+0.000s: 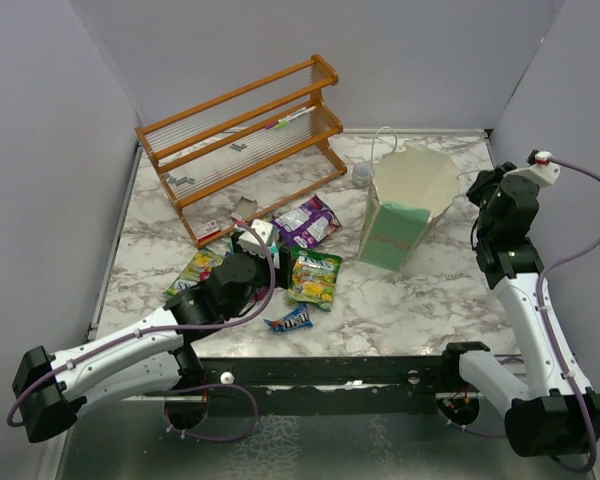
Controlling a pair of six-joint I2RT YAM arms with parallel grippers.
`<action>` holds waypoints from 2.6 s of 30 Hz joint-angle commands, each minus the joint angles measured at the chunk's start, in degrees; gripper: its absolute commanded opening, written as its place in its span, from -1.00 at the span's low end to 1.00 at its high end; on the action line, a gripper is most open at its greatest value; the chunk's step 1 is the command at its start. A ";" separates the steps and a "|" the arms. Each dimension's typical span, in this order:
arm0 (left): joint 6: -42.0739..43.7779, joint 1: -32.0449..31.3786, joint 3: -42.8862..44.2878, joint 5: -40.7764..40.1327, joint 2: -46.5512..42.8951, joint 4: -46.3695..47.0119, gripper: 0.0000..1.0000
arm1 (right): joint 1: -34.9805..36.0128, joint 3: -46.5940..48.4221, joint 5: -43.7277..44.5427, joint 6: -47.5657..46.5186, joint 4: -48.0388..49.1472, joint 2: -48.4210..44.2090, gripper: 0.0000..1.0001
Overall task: Take the snacks out of the paper bag
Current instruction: Adjust the paper bag at the center of the board.
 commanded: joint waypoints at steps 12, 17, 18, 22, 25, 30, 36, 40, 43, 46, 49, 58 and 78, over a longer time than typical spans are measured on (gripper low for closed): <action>11.01 6.02 14.28 -5.84 0.26 0.79 0.98 | -0.27 4.78 -0.04 -3.27 -4.06 -6.96 0.90; 13.29 13.46 24.80 -1.84 2.34 1.14 0.98 | -0.14 12.42 -11.84 -8.30 -8.12 -6.60 0.99; 14.00 14.17 26.30 -1.48 2.23 2.08 0.98 | 0.20 13.36 -13.63 -9.35 -8.29 -6.65 0.99; 17.11 14.98 32.19 -0.38 2.82 2.78 0.98 | 2.58 14.61 -10.53 -10.42 -8.81 -6.93 0.99; 16.78 15.03 32.22 3.16 2.70 3.49 0.98 | 2.88 12.31 -11.37 -10.82 -6.44 -7.00 0.99; 15.18 14.98 29.90 6.02 2.99 4.37 0.98 | 2.89 11.74 -27.81 -10.37 -1.66 -5.29 0.99; 14.37 14.98 27.56 5.85 1.45 5.21 0.98 | 2.83 14.87 -35.62 -4.72 -0.92 -1.85 0.94; 15.00 14.97 27.28 5.23 0.29 5.09 0.98 | 2.88 13.92 -25.02 -3.35 -1.44 -1.42 0.94; 15.28 14.98 26.97 4.99 -0.45 5.06 0.98 | 2.82 11.25 -16.52 -2.74 -2.03 -0.14 0.95; 15.33 14.98 26.79 4.86 -0.61 4.94 0.98 | 2.81 7.66 -13.04 -3.13 -0.10 1.28 0.96; 15.31 14.98 26.84 5.10 -0.50 5.01 0.98 | 2.79 6.31 -10.64 -4.15 0.52 3.44 0.98; 14.38 14.98 26.41 6.00 0.12 5.31 0.98 | 2.81 6.93 -14.29 -11.18 1.82 10.68 0.99; 12.60 14.98 25.06 8.01 -1.01 5.01 0.98 | 2.81 36.23 -28.41 -16.62 -22.79 26.14 0.99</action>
